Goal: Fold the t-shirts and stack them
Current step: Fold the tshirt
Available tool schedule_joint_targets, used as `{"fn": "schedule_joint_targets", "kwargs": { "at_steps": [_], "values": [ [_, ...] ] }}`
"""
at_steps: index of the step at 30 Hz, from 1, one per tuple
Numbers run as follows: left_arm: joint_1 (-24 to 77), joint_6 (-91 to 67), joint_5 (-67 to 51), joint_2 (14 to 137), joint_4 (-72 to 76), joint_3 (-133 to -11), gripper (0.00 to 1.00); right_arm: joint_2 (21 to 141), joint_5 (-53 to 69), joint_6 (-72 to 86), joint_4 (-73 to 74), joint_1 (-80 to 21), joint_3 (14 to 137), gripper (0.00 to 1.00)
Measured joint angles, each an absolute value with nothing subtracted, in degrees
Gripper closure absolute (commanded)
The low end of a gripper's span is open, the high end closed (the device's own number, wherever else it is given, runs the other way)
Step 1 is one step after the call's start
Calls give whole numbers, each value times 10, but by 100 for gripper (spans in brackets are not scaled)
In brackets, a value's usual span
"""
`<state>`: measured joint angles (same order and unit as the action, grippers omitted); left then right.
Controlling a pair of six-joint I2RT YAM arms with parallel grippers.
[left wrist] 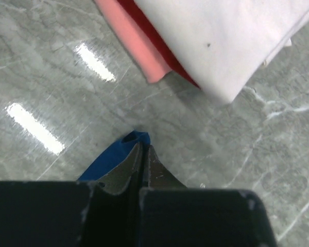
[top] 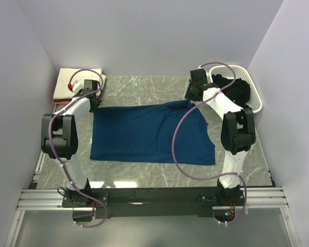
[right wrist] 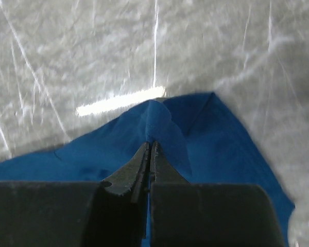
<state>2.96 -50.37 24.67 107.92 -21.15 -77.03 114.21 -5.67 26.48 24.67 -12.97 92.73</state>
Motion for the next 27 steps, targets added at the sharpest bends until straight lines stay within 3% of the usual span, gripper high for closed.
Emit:
{"fn": "schedule_joint_targets", "kwargs": {
  "at_steps": [15, 27],
  "values": [
    [30, -559, 212, 875, -143, -508, 99, 932, -126, 289, 262, -202, 681, 100],
    [30, -580, 203, 786, -114, -425, 99, 799, -119, 298, 272, -213, 548, 100]
  ]
}}
